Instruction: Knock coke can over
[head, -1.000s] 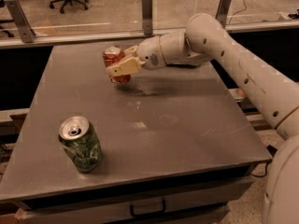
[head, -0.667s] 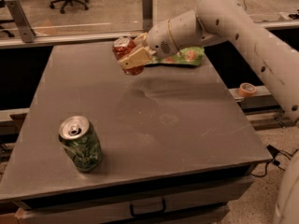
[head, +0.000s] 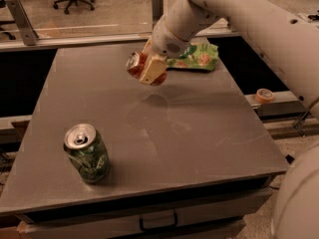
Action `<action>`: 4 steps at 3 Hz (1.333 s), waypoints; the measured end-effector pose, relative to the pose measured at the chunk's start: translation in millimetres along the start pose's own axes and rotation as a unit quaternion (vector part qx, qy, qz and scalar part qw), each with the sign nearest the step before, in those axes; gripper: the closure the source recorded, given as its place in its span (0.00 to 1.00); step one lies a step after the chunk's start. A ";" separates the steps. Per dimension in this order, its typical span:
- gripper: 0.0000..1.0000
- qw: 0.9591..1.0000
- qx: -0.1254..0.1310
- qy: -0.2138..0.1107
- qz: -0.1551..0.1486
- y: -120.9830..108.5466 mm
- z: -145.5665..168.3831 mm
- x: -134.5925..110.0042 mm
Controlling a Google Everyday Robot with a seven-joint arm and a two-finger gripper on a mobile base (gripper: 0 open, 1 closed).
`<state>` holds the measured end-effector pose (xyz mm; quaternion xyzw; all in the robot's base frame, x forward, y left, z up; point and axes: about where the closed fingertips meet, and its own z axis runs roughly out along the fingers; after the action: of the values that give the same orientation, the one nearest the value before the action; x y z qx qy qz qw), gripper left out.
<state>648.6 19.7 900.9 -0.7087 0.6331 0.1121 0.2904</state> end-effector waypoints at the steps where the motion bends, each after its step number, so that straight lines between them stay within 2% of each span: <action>1: 0.85 0.995 -0.039 0.069 -0.053 17.5 27.9 1.9; 2: 0.61 0.988 -0.074 0.101 -0.094 33.0 51.5 -4.1; 3: 0.39 0.982 -0.094 0.115 -0.115 40.4 64.7 -6.5; 4: 0.15 0.979 -0.106 0.120 -0.127 43.1 71.5 -6.7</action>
Offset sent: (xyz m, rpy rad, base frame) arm -0.0344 0.0501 -0.0674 -0.3674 0.0223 0.2801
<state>620.9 63.6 835.2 -0.8186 0.5526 0.0549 0.1470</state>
